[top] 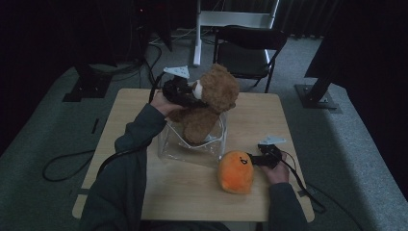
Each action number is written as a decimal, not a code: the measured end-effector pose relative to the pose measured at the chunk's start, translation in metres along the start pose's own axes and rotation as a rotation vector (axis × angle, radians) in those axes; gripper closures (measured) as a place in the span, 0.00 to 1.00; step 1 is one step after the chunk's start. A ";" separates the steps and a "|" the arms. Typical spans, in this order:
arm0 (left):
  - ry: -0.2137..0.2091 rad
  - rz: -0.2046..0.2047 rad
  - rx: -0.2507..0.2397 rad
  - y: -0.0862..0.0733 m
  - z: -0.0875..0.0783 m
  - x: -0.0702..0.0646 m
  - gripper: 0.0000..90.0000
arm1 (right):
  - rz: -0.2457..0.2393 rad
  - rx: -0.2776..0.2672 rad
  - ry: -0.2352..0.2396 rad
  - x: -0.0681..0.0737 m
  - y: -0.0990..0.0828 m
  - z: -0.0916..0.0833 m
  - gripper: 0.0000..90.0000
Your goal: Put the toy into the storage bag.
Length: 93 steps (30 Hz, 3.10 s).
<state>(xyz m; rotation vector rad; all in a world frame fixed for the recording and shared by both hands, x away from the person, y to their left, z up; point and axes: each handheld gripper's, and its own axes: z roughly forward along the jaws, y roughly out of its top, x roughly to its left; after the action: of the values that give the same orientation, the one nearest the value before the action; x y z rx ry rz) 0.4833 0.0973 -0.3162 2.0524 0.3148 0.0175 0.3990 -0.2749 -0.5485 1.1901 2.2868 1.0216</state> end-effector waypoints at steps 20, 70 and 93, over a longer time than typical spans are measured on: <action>-0.034 0.027 0.076 -0.004 0.010 -0.005 0.52 | 0.000 0.000 0.000 0.000 0.000 0.000 0.28; 0.018 0.023 0.092 -0.008 0.013 -0.005 0.34 | 0.000 0.001 -0.001 0.000 0.000 0.000 0.28; 0.033 0.062 0.113 -0.006 0.015 -0.009 0.30 | 0.000 0.001 -0.002 0.000 0.000 0.000 0.28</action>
<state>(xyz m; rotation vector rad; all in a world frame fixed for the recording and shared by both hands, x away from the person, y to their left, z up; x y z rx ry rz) 0.4750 0.0856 -0.3277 2.1755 0.2773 0.0729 0.3989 -0.2748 -0.5485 1.1913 2.2856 1.0196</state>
